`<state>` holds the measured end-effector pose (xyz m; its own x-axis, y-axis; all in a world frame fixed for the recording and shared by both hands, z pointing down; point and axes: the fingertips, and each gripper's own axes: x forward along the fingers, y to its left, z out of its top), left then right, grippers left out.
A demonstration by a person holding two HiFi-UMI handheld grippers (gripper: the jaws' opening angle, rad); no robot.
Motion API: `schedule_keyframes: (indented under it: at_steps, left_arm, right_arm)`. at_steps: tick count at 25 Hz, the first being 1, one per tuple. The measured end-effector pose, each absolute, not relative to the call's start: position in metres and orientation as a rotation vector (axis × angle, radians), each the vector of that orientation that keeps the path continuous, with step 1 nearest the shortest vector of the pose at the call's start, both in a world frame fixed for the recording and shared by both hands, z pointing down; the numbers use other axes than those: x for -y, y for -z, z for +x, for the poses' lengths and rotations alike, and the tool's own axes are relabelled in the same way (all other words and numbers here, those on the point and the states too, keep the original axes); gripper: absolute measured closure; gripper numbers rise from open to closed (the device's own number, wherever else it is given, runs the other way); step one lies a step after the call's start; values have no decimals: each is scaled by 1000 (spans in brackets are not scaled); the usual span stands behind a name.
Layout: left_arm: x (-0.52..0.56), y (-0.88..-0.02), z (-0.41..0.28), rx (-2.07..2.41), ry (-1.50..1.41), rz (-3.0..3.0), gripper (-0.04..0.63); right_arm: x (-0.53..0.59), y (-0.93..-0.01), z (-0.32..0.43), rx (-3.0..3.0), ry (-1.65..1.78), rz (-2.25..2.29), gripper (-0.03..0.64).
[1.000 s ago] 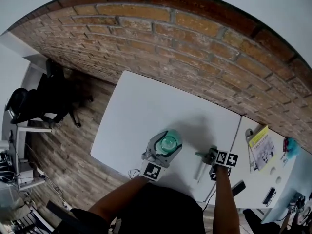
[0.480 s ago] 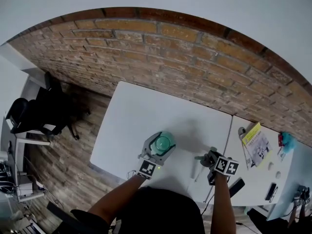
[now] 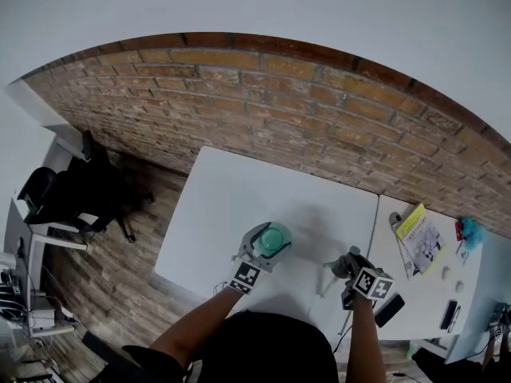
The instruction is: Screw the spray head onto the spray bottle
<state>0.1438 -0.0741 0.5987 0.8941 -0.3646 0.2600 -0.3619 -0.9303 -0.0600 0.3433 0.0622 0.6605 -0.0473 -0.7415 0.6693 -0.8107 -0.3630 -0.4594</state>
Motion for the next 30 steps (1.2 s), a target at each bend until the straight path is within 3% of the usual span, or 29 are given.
schedule_keyframes:
  at_steps: [30]
  left_arm:
    - [72, -600, 143, -549, 435, -3064, 273]
  right_arm:
    - [-43, -580, 326, 1980, -955, 2184, 551]
